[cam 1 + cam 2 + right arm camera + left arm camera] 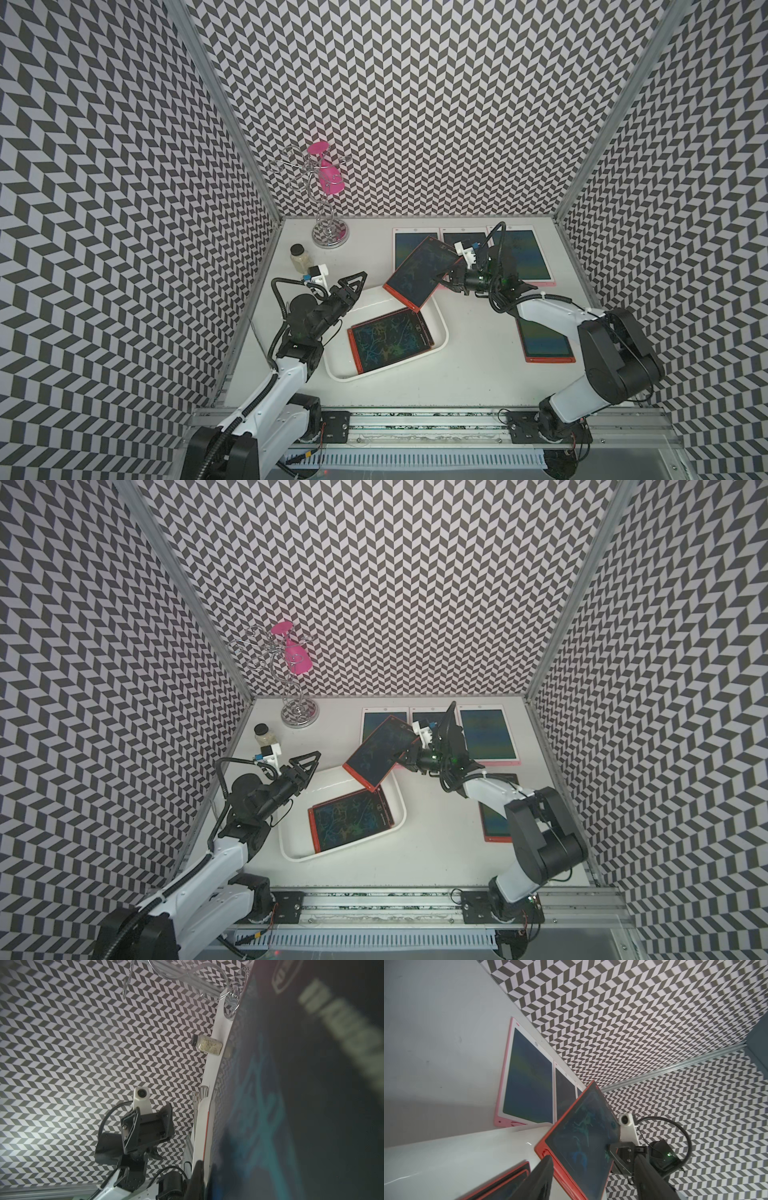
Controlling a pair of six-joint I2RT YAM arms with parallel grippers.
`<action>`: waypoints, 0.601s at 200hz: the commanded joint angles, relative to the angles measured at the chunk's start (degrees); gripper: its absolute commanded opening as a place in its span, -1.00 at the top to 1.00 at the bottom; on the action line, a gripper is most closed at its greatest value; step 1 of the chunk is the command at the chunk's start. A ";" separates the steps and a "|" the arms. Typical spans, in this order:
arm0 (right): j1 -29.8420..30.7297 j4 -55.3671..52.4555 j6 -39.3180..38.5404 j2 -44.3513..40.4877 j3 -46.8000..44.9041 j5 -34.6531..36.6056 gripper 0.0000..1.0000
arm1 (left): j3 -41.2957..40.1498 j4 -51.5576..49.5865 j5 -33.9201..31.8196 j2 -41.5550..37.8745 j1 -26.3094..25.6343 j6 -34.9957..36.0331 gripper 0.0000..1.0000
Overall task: Take out the writing tablet from the storage box
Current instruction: Place the writing tablet at the center of the board.
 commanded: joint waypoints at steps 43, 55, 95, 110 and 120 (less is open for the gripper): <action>-1.70 -11.49 -13.98 -3.15 4.89 -8.47 1.00 | 8.78 9.70 20.99 19.83 0.62 8.99 -0.25; -1.87 -11.98 -14.48 -3.19 5.09 -8.96 1.00 | 9.63 8.41 20.98 20.20 0.57 10.42 -0.28; -1.95 -11.33 -14.25 -2.86 5.90 -9.92 1.00 | 12.66 4.98 22.95 22.59 0.57 14.46 -0.29; -1.95 -11.24 -14.18 -2.60 6.48 -10.22 1.00 | 13.06 5.49 23.72 23.59 0.50 14.82 -0.30; -1.96 -11.17 -13.94 -2.40 6.67 -10.42 1.00 | 13.72 4.38 23.68 24.40 0.48 15.65 -0.30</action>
